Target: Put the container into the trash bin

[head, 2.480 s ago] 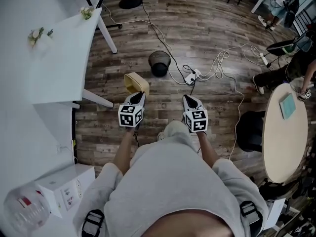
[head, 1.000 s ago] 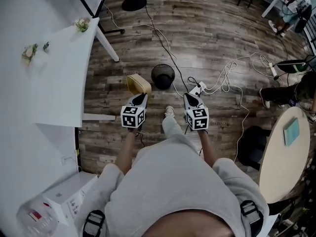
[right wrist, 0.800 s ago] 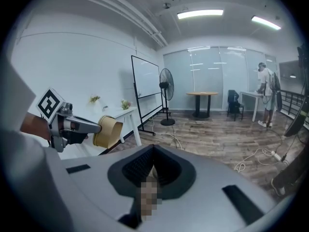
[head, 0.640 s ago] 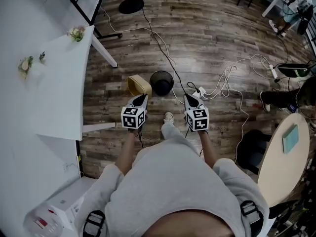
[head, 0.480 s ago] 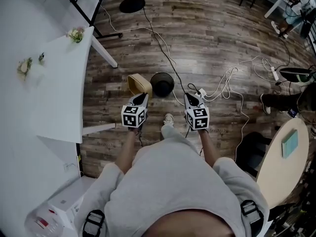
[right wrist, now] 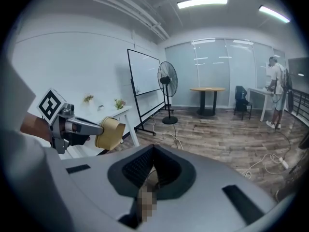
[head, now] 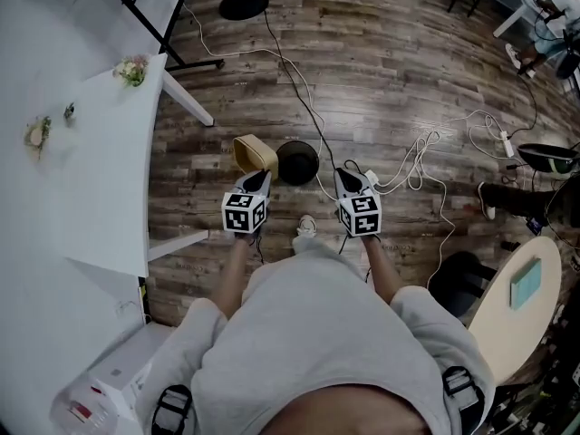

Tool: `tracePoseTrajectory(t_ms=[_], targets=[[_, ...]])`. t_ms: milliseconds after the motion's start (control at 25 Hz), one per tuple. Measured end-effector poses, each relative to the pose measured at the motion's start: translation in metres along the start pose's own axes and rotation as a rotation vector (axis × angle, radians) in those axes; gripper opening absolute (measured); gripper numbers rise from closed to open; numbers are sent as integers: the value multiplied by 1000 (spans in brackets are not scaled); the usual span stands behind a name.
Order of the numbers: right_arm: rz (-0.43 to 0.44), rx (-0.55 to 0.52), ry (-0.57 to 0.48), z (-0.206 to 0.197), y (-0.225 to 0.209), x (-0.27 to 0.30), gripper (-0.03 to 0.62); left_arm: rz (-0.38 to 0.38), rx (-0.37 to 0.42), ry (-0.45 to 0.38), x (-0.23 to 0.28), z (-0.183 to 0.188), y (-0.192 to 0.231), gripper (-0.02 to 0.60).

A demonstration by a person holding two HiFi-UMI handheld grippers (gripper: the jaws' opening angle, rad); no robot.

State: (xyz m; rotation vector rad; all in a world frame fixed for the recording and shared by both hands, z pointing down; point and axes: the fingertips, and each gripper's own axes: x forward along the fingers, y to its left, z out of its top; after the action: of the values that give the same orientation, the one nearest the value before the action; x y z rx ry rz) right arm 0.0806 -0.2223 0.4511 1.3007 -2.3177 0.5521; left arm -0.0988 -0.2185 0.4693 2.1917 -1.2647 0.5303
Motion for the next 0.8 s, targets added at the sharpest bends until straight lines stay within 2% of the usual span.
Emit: tracePoseTrajectory(t_ms=[480,800], targets=[[47,-28,35,9,-8,31,14,21,-25,5,20,8,13,26],[58,-13,62,-1,-1,43,14,4,-14,46,27,-2,20,26]])
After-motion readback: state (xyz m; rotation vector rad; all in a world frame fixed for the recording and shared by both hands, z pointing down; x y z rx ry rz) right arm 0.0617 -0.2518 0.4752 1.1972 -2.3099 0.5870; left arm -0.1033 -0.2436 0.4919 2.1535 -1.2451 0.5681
